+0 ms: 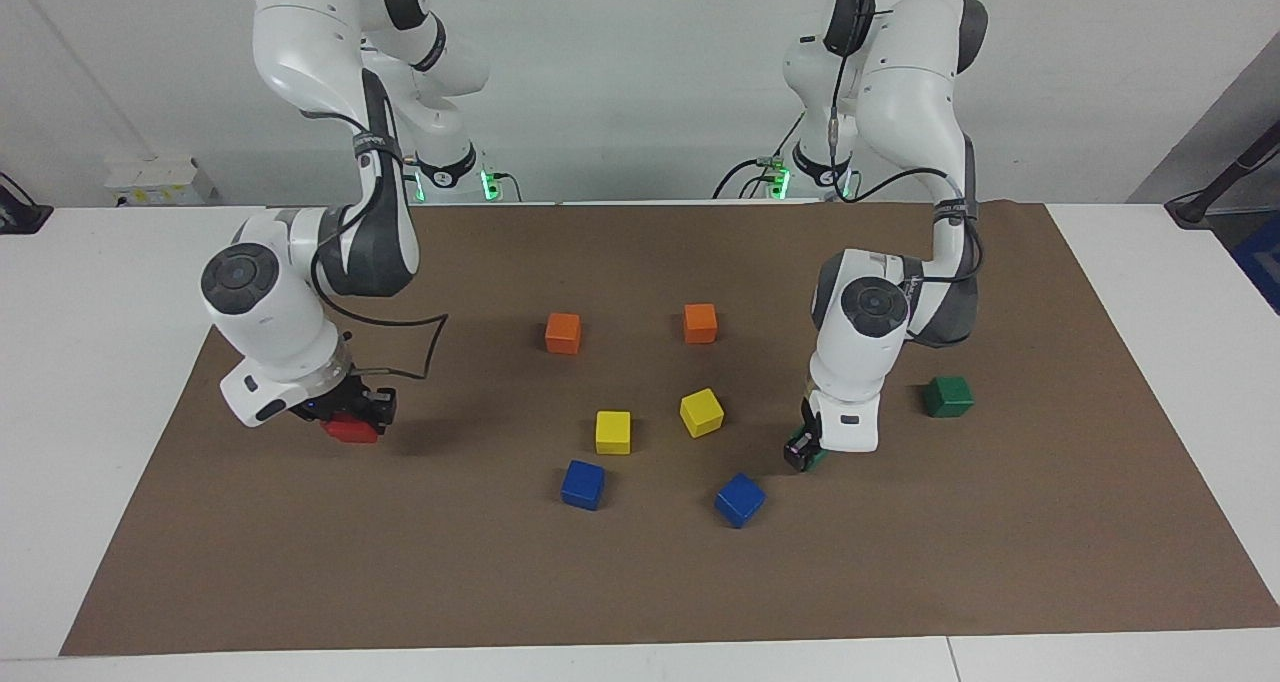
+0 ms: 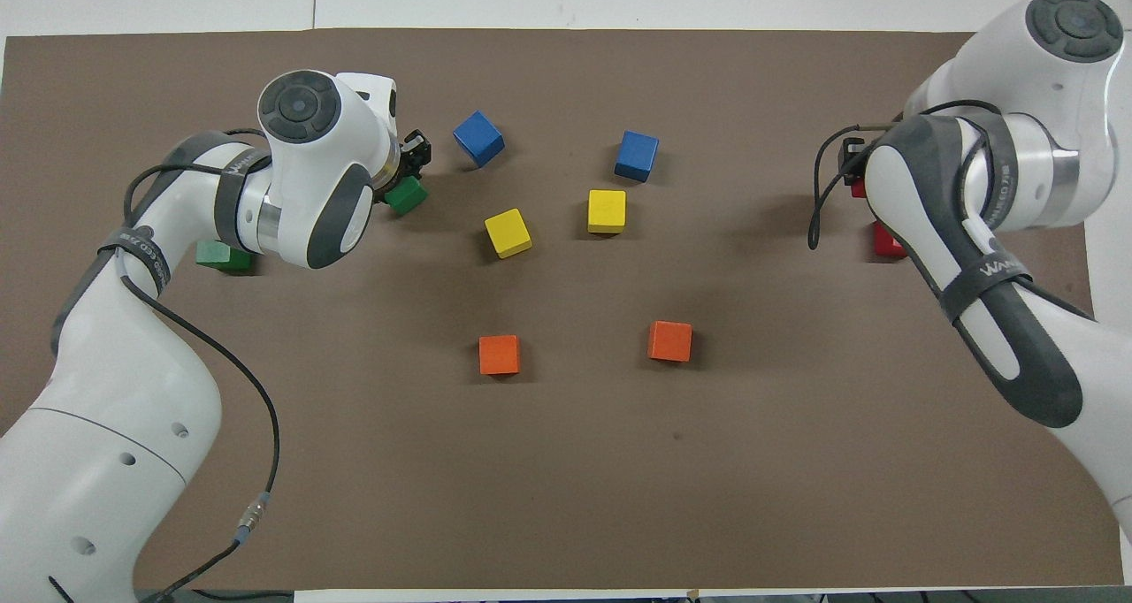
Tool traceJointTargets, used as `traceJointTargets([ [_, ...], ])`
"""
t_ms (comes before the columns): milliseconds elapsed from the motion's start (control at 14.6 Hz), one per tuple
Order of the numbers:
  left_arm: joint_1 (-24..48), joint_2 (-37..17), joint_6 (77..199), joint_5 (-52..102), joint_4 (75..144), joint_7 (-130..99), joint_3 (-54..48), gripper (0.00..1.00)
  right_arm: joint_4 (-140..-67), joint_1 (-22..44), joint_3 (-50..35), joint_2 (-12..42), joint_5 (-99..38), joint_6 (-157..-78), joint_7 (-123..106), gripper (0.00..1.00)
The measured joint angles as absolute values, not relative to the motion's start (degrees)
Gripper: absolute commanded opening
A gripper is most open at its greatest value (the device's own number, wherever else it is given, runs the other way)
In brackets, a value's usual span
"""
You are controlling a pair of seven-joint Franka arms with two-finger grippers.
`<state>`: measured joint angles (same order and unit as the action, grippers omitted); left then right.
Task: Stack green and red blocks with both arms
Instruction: 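Lower the green cube onto green while the right lowers red onto red, then open both grippers and lift them off the stacked cubes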
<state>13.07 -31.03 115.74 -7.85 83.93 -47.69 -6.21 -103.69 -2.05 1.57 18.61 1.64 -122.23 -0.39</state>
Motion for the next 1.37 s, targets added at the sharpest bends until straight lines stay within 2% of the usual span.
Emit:
traceJointTargets([
  [137, 10.1, -27.4, 112.9, -7.9, 85.4, -36.3, -5.7, 0.0, -108.1, -3.4, 1.6, 16.5, 1.6, -125.0, -2.5, 0.0],
  [342, 1.8, -22.8, 112.4, -7.9, 90.4, -16.4, -5.5, 0.0, -110.4, -4.1, 1.6, 15.5, 1.6, -127.7, -3.0, 0.0],
  [616, -5.2, -20.7, 116.1, -7.9, 98.1, 4.2, -5.6, 0.0, -111.6, -4.2, 1.6, 15.5, 1.6, -131.6, -2.5, 0.0],
  [822, -6.8, -19.8, 119.6, -6.1, 102.2, 6.2, -5.7, 0.0, -112.5, -4.2, 1.6, 15.7, 1.6, -133.7, -0.9, 0.0],
  [1370, -7.2, -18.5, 119.9, -2.9, 104.0, 6.2, -5.7, 0.0, -113.6, -4.2, 1.6, 15.7, 1.6, -133.8, -0.5, 0.0],
])
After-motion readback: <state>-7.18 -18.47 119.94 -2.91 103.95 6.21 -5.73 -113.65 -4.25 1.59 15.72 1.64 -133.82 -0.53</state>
